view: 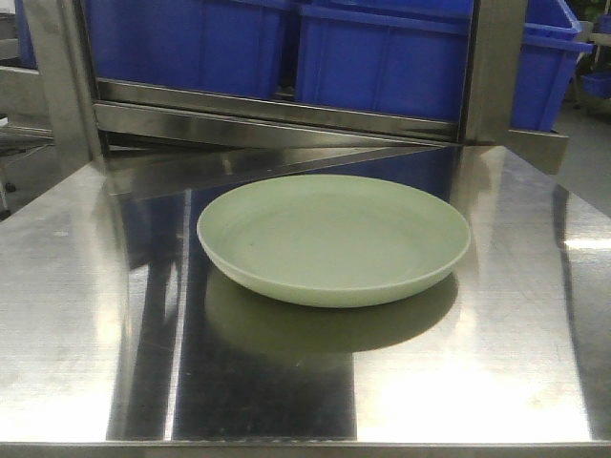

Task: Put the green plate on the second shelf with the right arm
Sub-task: 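Reach the right gripper toward the rim of the pale green plate, then close the right gripper on the plate rim, then lift the plate up off the steel table with the right gripper, then drive the base away from the table holding the plate in the right gripper, then drive the base to the shelf rack of blue bins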

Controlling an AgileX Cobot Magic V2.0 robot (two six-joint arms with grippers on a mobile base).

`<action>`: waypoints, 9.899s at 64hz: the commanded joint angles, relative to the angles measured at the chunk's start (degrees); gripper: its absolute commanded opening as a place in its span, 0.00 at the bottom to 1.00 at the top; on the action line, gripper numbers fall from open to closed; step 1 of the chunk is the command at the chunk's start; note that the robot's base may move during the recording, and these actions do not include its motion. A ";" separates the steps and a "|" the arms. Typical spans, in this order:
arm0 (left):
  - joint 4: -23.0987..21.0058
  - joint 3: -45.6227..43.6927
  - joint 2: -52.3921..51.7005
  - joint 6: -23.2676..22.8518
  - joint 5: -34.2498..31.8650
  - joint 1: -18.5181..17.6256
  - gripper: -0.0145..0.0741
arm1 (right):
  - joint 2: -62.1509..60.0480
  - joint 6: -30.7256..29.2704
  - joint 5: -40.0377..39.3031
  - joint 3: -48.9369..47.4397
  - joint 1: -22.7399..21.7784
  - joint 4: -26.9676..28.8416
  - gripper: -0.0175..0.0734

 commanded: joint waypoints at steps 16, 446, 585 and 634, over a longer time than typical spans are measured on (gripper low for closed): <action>-0.32 2.40 -1.04 -0.08 -4.70 -0.37 0.31 | -1.03 -0.10 -10.03 -1.00 0.05 0.02 0.25; -0.32 2.40 -1.04 -0.08 -4.70 -0.37 0.31 | -0.91 22.21 -1.69 -9.41 -5.32 -21.99 0.25; -0.32 2.40 -1.04 -0.08 -4.70 -0.37 0.31 | -0.91 22.21 -1.68 -9.41 -5.32 -21.99 0.25; -0.32 2.40 -1.04 -0.08 -4.70 -0.37 0.31 | -0.91 22.21 -1.61 -9.41 -5.27 -21.99 0.25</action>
